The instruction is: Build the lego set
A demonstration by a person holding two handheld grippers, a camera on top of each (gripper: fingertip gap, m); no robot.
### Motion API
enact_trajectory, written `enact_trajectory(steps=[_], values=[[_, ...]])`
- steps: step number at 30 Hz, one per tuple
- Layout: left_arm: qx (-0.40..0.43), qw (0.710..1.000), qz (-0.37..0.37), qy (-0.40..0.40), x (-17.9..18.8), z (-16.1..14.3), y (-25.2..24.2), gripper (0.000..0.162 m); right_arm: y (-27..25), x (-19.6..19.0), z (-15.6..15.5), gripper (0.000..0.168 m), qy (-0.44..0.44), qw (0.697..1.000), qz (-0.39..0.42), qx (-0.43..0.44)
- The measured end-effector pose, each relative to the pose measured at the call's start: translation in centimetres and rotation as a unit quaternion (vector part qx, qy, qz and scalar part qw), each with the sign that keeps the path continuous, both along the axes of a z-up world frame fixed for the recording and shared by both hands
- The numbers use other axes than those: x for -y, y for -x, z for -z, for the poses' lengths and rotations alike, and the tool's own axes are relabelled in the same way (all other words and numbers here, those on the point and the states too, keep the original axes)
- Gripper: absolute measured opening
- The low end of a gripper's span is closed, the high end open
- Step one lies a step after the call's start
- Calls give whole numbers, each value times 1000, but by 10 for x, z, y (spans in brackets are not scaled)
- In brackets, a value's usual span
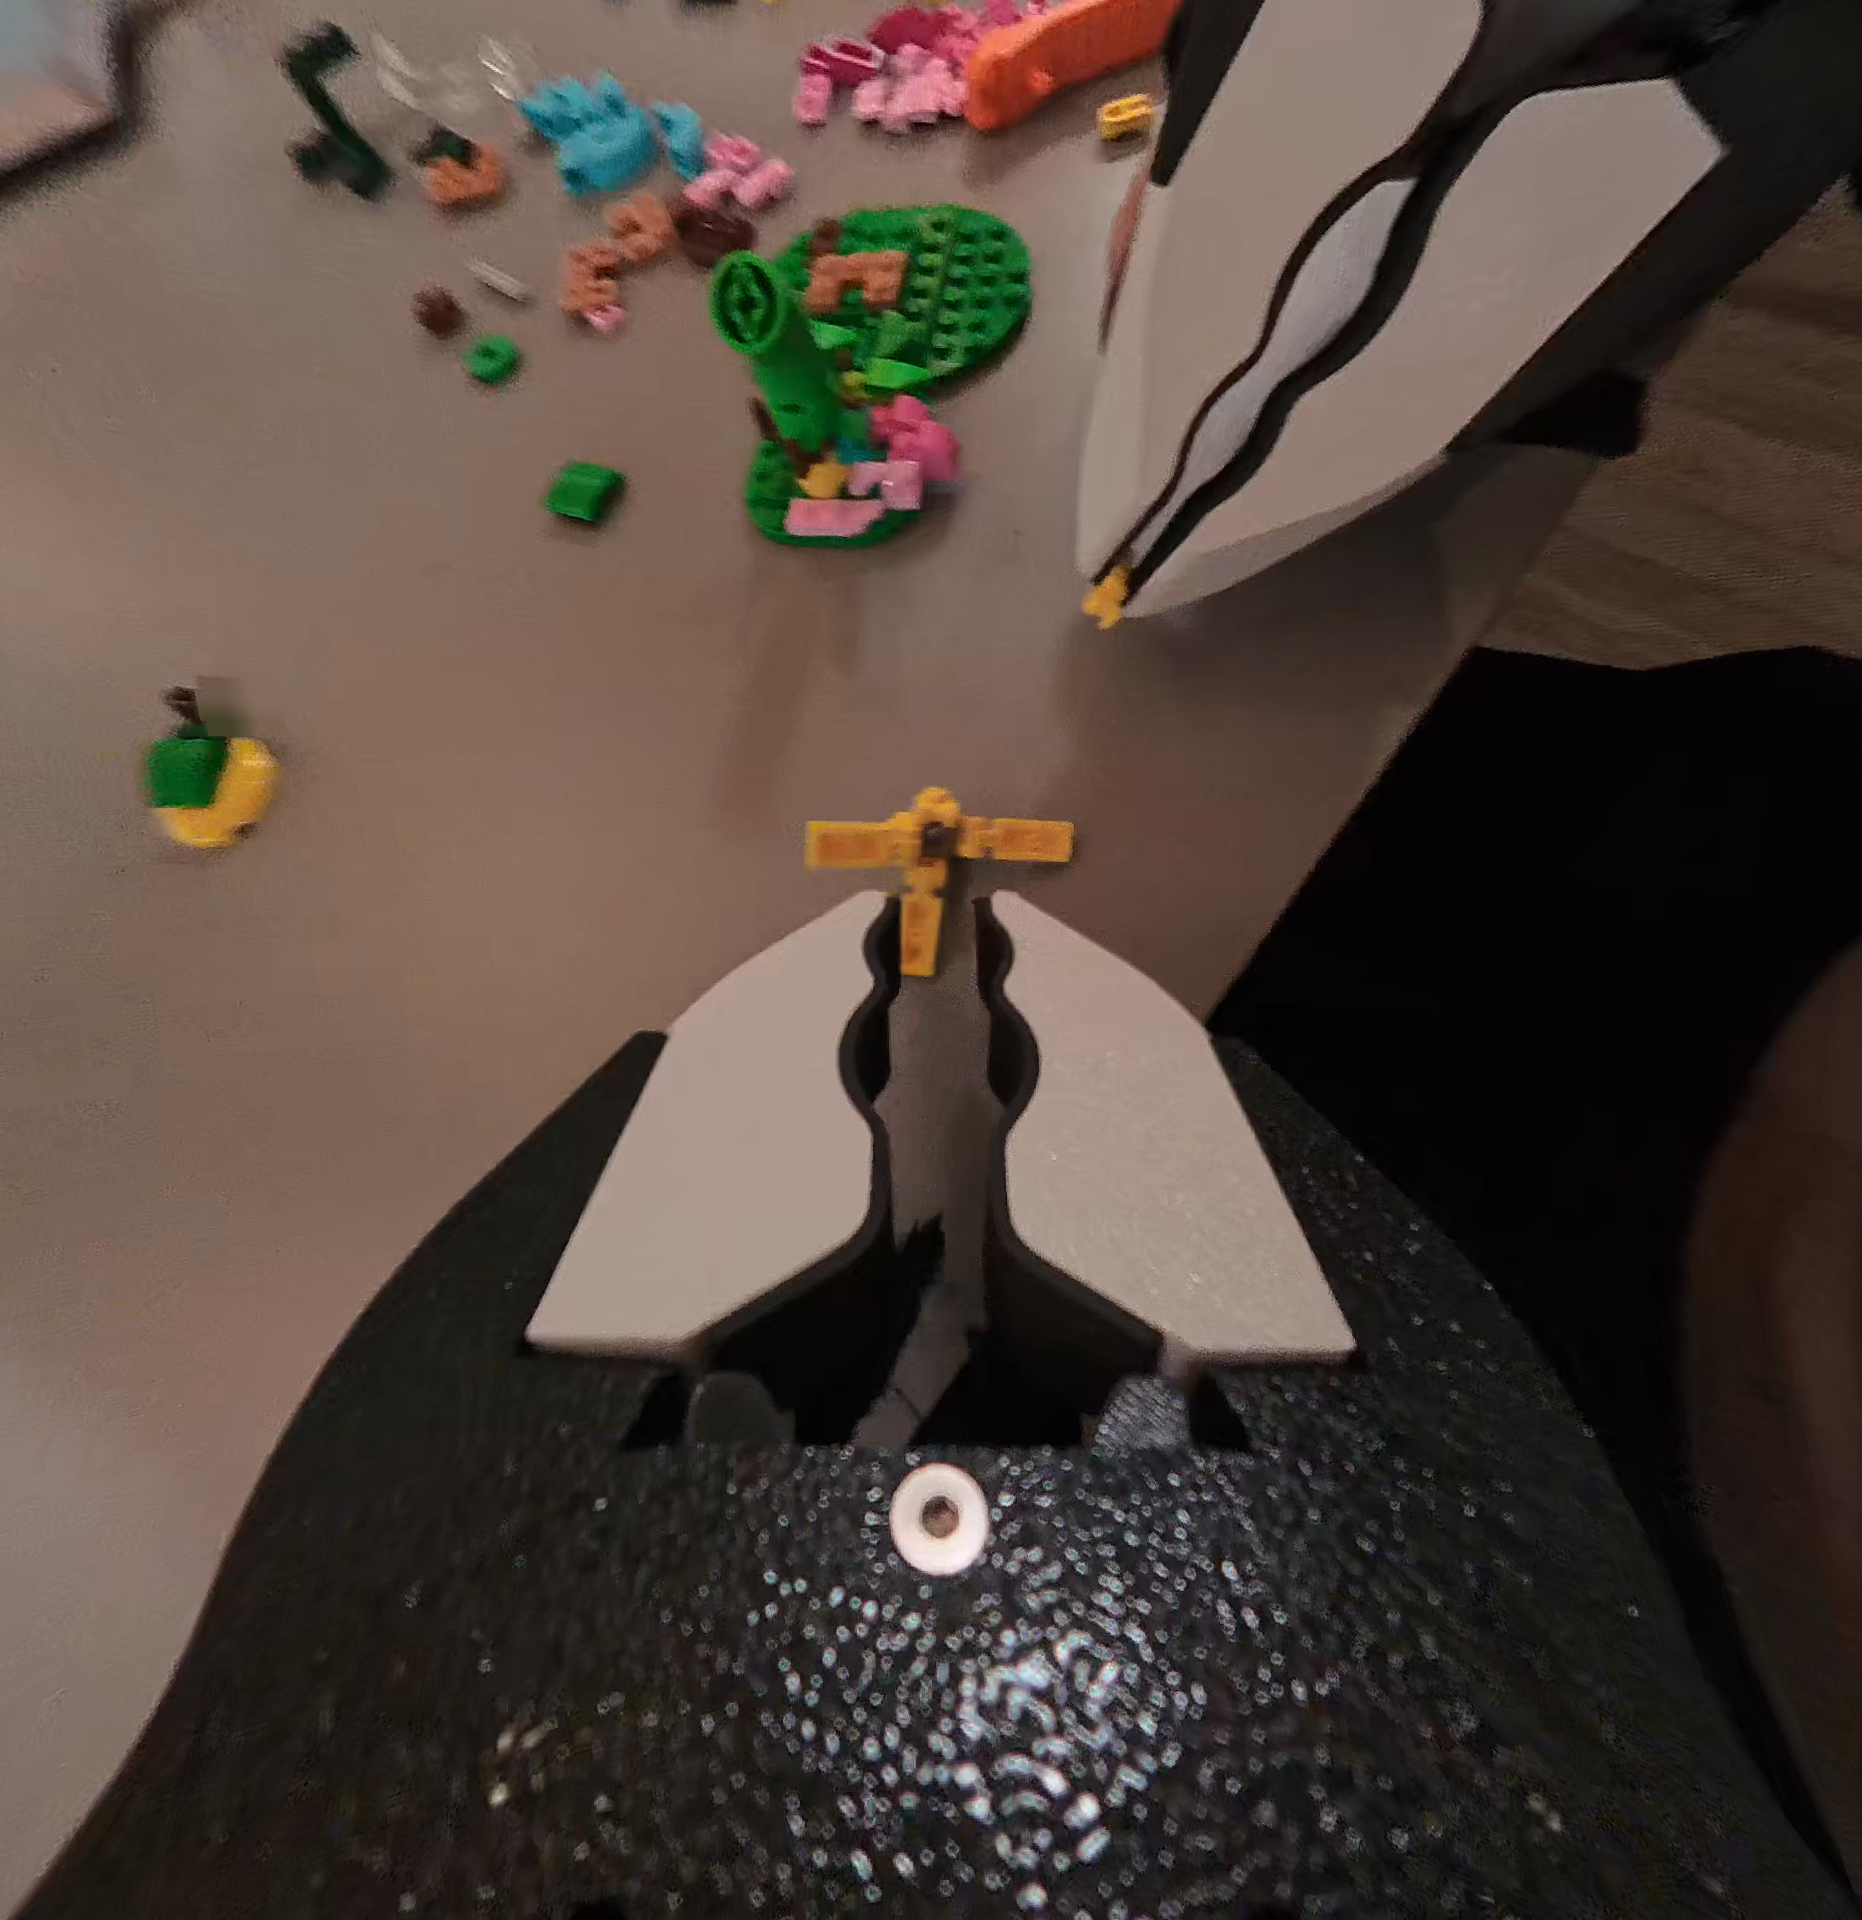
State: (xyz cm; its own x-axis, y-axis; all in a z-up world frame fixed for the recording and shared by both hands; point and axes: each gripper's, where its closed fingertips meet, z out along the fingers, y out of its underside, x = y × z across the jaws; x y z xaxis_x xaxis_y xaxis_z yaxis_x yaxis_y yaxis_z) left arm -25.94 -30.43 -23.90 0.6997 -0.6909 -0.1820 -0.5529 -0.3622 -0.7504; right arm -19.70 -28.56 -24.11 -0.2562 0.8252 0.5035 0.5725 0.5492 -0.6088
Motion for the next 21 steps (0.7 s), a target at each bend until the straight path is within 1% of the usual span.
enact_trajectory(steps=[2,4,6,10,15,17,21], values=[[-21,1000,-10,-14,-3,2,7,17,0,-1,2,3,4,1000,1,2],[-42,999,-2,-1,-2,10,8,27,1,-1,3,2,4,1000,1,5],[-60,998,3,9,-4,18,10,28,1,0,3,3,3,1000,-1,4],[-49,998,28,15,-8,18,3,27,2,-1,2,2,-17,1000,-2,0],[-55,997,50,33,-10,19,2,25,3,-1,1,3,-27,1000,-2,-5],[-57,996,55,38,-11,20,1,18,4,-2,0,2,-32,999,-1,-8],[-68,996,51,36,-13,21,0,12,5,-4,-4,3,-64,998,-1,-20]])
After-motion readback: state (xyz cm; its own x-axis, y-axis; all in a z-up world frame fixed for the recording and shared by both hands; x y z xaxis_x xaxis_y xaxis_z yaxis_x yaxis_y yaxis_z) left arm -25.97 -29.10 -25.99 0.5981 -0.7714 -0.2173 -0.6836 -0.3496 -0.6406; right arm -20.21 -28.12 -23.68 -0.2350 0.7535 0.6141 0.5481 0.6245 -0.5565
